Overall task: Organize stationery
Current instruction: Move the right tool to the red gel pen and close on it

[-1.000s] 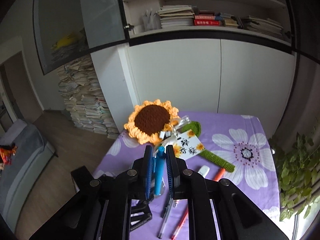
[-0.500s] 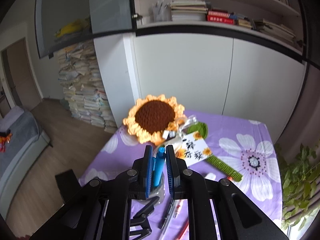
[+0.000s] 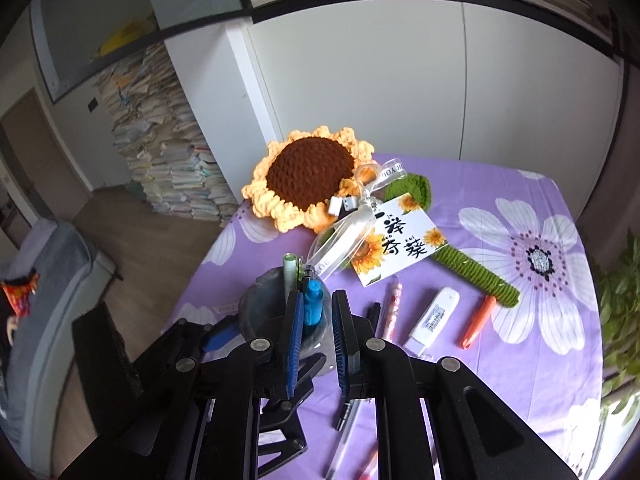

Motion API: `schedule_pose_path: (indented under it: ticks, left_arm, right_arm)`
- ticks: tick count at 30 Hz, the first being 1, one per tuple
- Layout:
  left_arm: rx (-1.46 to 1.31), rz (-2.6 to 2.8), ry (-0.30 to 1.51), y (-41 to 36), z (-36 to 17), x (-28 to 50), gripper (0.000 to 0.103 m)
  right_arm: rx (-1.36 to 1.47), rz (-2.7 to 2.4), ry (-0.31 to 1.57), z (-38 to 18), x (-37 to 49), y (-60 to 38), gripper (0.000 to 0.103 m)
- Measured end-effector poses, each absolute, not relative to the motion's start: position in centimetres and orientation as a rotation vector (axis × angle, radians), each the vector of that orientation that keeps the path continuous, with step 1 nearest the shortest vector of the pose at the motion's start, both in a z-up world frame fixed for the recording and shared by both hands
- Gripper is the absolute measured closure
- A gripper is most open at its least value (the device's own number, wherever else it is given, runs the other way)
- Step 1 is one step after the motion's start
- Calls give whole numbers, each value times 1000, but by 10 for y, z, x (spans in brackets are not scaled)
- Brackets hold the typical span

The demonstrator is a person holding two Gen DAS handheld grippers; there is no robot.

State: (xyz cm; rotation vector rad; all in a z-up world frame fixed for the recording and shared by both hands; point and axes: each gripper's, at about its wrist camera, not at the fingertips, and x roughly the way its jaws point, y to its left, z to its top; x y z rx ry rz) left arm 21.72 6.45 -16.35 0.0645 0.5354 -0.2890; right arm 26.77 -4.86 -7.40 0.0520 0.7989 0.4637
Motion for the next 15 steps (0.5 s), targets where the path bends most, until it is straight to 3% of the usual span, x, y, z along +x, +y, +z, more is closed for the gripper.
schedule_pose_path:
  ticks: [2,4,5,6,15]
  left_arm:
    - [65,-289,535,65,-163,217,36]
    - [65,-289,535,65,-164,217,36]
    - [65,-289,535,64,-163,217,36]
    - [65,-289,535,64,-163,217,36]
    - [67,-289,535,65,-163,217,36]
  right_arm:
    - [79,456,775,-67,263,-60,88]
    - [92,412,760,-65,262,-72,71]
    - [97,376,766,-69,264,-79,52]
    - [102,330,786,-77,267,-86,46]
    - [134,208,1064,-163,309,-112,47]
